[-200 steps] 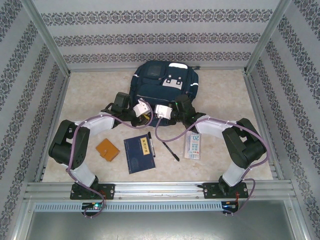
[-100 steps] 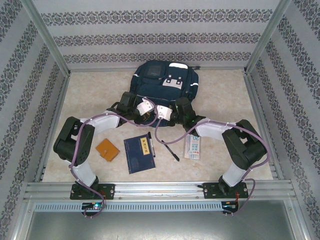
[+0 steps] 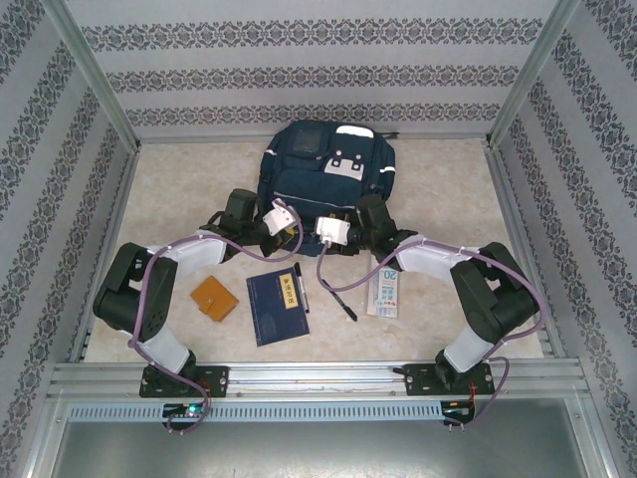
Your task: Pack books, pencil case, and school supplies into a backpack
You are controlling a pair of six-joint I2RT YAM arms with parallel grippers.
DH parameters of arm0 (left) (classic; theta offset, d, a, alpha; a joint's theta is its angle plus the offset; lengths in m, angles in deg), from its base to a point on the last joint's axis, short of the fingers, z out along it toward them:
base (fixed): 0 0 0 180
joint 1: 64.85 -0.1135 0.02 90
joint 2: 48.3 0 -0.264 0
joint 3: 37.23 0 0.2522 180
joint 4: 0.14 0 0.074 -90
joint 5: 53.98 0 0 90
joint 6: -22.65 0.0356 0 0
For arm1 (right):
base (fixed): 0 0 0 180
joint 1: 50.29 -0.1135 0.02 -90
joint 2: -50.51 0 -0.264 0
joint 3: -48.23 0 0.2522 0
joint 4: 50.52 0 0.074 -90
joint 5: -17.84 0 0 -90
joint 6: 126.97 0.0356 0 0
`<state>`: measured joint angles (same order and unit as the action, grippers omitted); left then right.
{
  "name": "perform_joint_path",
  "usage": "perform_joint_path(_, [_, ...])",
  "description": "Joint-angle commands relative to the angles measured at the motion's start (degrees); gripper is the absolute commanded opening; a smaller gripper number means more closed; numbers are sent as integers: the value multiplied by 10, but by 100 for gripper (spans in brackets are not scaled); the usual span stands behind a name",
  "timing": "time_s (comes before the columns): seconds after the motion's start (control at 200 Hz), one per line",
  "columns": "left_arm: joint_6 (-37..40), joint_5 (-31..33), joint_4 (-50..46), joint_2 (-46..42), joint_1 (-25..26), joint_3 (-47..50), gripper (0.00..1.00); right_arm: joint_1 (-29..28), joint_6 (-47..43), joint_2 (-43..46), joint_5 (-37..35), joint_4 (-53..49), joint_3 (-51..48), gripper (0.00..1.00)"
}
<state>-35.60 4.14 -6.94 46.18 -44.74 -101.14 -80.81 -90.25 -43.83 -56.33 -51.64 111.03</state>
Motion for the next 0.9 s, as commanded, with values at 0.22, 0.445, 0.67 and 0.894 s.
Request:
perform_joint_path(0.22, [56, -57, -6, -9, -5, -12, 0, -17, -30, -87, -54, -25, 70, 46])
perform_joint_path(0.445, [15, -59, -2, -40, -31, 0, 3, -9, -48, -83, -21, -94, 77, 18])
perform_joint_path(0.67, [48, -83, -48, -70, -51, 9, 54, -4, -16, -47, 24, -58, 73, 0])
perform_joint_path(0.894, [74, -134, -179, -13, -52, -59, 55, 3, 12, -32, 52, -32, 81, 0])
